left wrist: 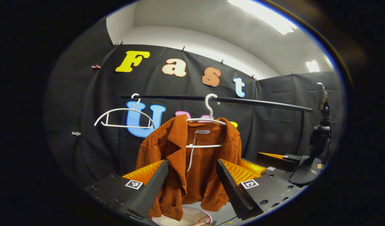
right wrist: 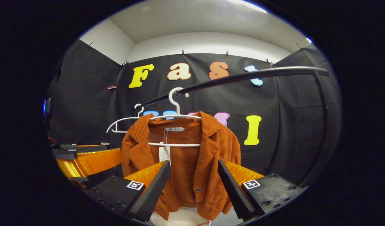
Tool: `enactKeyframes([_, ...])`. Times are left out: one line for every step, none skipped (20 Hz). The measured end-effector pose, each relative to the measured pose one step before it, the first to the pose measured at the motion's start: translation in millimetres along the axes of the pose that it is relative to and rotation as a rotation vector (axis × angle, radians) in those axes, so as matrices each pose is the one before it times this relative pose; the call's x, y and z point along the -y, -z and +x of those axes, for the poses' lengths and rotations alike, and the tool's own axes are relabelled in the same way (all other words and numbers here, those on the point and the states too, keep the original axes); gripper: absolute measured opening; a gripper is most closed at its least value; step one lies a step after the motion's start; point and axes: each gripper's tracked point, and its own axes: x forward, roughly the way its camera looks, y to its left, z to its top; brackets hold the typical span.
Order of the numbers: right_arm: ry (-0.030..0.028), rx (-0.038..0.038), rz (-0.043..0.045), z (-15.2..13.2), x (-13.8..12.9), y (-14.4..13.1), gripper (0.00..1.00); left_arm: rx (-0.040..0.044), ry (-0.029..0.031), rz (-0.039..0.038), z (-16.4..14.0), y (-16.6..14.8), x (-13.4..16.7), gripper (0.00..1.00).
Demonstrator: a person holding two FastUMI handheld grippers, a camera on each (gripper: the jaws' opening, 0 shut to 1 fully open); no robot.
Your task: Grasp the clothes on the hanger with both hands and then place them into the laundry hamper below.
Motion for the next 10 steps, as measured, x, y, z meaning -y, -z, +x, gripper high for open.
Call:
enactKeyframes([-0.00808,-0.01176,0.00412,12.81,4.68,8.46,0.98,-0.01770,-0.02773,-0.00195,7.78,9.98,-1.25,0.97])
enactKeyframes([-0.00565,-0.00920,0.00542,9.65,3.96,6.77,0.98,-0.01583,-0.02840,-0.00463,10.60,9.28,-1.69,0.97])
enactKeyframes([-0.00201,-0.00771,0.00415,10.12,3.47,6.66,0.98,-0.00509,-0.02477,-0.00778,11.89,8.10,-2.01,0.97])
enactKeyframes([0.00508,-0.00920,0.00260,9.16,3.00,8.80,0.98,0.00634,-0.02560,-0.00357,9.18,5.02,-2.60,0.97])
enactKeyframes([0.00519,-0.00783,0.00559,8.60,3.14,6.73,0.98,0.00179,-0.03169,0.00379,9.45,5.93,-4.59,0.98])
enactKeyframes([-0.00387,-0.00490,0.01055,7.87,0.17,5.43,0.98,-0.00993,-0.02968,0.00452,9.04,5.94,-4.95,0.97])
enactKeyframes([-0.00935,-0.00874,0.00959,8.41,-0.67,6.47,0.98,-0.01530,-0.01861,0.00251,9.94,7.16,-2.21,0.97])
enactKeyframes([-0.00631,-0.00960,0.00266,7.96,0.96,6.16,0.98,-0.01081,-0.01215,0.00180,8.74,4.93,-0.11,0.97])
enactKeyframes([0.00089,-0.00800,-0.00785,6.70,2.22,4.89,0.98,-0.00525,-0.00858,0.00390,7.69,3.32,0.29,0.98])
enactKeyframes([0.00699,0.00265,-0.01262,6.00,2.68,2.72,0.98,-0.00160,-0.00533,0.00779,5.99,2.24,1.27,0.97])
